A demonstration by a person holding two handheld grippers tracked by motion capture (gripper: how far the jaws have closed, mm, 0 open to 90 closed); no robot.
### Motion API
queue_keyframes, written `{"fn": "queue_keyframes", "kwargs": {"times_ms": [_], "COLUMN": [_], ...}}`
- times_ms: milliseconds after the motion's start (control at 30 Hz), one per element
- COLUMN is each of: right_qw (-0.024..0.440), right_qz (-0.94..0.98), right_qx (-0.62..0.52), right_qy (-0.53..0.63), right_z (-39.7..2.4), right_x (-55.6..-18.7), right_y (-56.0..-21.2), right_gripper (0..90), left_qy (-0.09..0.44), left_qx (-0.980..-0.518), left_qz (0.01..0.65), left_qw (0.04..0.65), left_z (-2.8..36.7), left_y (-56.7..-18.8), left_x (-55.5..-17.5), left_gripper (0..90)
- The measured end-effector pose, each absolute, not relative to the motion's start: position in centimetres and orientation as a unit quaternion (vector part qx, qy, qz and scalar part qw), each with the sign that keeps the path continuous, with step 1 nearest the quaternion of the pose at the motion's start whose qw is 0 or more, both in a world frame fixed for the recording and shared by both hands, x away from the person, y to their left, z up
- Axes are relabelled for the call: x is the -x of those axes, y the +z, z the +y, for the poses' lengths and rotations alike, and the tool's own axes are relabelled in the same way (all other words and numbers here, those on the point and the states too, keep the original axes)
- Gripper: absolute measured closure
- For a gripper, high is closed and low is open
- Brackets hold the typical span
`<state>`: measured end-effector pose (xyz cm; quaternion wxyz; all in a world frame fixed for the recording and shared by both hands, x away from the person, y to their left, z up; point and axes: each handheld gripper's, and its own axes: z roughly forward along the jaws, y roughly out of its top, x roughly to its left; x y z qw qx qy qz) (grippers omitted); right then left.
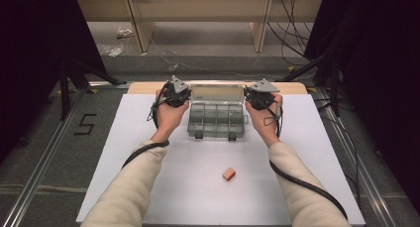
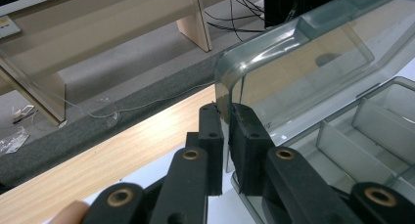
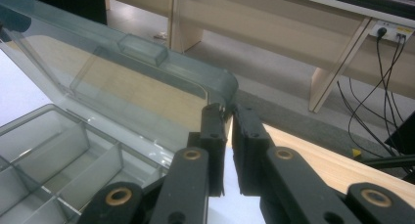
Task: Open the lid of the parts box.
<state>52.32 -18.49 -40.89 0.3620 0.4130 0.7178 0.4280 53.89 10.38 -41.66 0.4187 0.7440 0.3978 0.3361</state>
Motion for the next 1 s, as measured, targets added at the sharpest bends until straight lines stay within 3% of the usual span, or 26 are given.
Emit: {"fn": "queue_keyframes", "kwargs": {"times_ms": [1000], "right_qw": [0.358], "right_qz": [0.707], "right_qx": [-0.439], "right_qy": [0.425], "right_z": [-18.2], "right_x": [-54.7], "right_y": [-41.9], "right_gripper": [84.8], "left_qy": [0.327], "left_qx": [-0.738], "left_qz": [0.411], "left_qw": [0.424], "left_z": [10.2], "left_y": [-42.0], "left_x": [-55.9], "left_gripper": [80.4]}}
